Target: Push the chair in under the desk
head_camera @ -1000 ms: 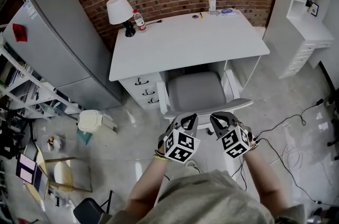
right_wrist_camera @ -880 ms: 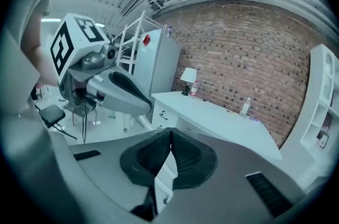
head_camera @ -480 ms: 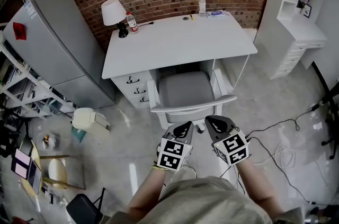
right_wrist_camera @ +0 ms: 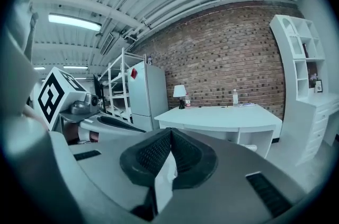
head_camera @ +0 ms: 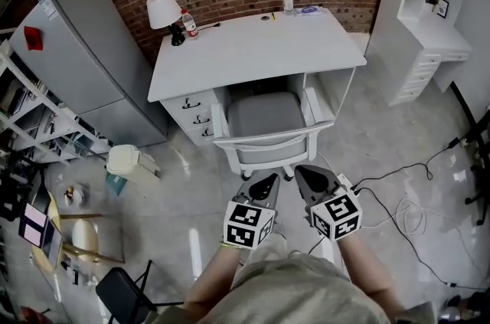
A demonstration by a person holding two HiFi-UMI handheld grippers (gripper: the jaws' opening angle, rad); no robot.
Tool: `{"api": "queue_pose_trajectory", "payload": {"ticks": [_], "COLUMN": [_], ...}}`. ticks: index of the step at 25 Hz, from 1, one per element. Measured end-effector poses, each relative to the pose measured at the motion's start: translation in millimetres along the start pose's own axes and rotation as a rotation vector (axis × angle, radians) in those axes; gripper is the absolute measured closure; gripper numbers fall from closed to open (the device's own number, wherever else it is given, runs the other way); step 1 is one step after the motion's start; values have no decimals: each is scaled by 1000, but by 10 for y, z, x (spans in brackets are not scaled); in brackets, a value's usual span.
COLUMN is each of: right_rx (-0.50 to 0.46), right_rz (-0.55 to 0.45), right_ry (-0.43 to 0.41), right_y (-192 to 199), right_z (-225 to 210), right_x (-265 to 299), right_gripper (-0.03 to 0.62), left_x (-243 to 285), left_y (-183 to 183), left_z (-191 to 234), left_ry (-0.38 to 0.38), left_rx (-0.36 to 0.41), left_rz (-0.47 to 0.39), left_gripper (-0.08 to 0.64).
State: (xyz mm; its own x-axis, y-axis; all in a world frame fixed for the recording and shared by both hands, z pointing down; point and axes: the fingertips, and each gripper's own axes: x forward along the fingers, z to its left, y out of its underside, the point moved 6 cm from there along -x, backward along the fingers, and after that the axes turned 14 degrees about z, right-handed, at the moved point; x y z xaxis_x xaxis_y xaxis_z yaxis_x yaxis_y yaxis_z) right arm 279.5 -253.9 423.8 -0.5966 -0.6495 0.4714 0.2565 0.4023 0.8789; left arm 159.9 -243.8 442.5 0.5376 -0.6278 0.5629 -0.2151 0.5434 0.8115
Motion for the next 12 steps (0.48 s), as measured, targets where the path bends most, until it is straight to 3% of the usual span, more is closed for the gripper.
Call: {"api": "queue_pose_trajectory", "payload": {"ticks": [12], "right_rx": [42], "right_rz": [-45], "right_ry": [-20], "right_y": [259], "right_z": [257], "right_x": [-417], "right_gripper": [584], "left_x": [-356], "left_y": [271], "left_z": [-361], "left_ry": [-51], "left_rx": [-27], "left_rz": [-49], "left_gripper": [549]}}
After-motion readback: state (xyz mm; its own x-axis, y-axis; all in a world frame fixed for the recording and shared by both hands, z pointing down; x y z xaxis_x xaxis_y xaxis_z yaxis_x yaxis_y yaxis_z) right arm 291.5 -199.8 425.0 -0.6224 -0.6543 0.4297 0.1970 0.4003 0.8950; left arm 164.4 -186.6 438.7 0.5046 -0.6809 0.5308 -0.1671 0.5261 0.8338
